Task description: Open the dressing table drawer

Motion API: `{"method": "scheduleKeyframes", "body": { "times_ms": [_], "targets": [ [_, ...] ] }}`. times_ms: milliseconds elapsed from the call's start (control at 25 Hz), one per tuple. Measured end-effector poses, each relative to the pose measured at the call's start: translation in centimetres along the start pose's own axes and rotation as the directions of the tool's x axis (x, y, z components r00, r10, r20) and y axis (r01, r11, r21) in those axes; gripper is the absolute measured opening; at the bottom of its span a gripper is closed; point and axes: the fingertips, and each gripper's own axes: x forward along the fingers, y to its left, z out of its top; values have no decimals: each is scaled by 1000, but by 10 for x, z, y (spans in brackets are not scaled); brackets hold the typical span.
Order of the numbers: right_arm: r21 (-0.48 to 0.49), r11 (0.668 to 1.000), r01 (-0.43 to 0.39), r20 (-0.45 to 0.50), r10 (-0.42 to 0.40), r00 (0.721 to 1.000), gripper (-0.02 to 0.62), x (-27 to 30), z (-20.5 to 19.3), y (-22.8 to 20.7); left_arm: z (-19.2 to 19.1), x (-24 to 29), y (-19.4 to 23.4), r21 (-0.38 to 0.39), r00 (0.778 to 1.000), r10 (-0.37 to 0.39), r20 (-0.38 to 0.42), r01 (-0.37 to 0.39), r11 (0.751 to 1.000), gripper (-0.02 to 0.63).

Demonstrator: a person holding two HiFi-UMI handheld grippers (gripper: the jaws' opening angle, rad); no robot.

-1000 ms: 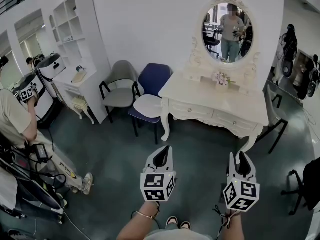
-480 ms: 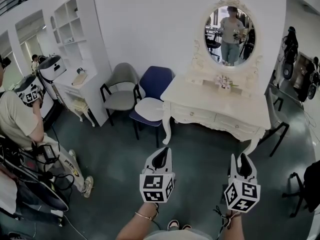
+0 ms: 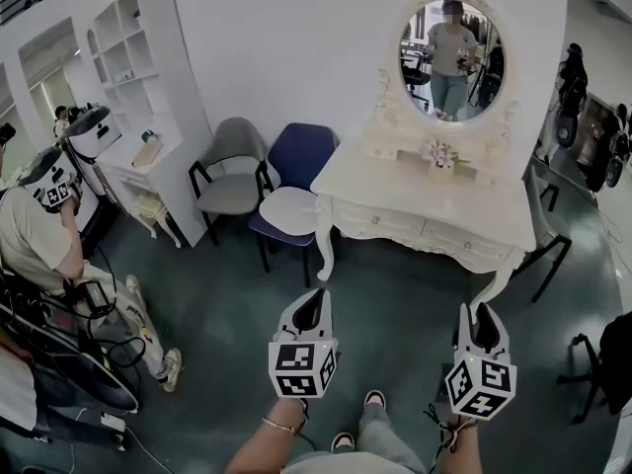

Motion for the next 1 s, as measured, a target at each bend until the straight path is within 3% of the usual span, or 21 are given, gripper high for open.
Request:
{"method": "scheduleKeyframes", "body": {
  "times_ms": [360, 1000],
  "targets": [
    [-3, 1000, -15, -1, 15, 1000, 140, 77, 10, -12, 7, 67, 19, 3, 1000, 31, -3, -31, 1000, 18],
    [-27, 995, -100, -4, 100, 995, 140, 265, 57, -44, 48, 237, 46, -7, 993, 114, 28, -114, 994, 18]
  ]
}}
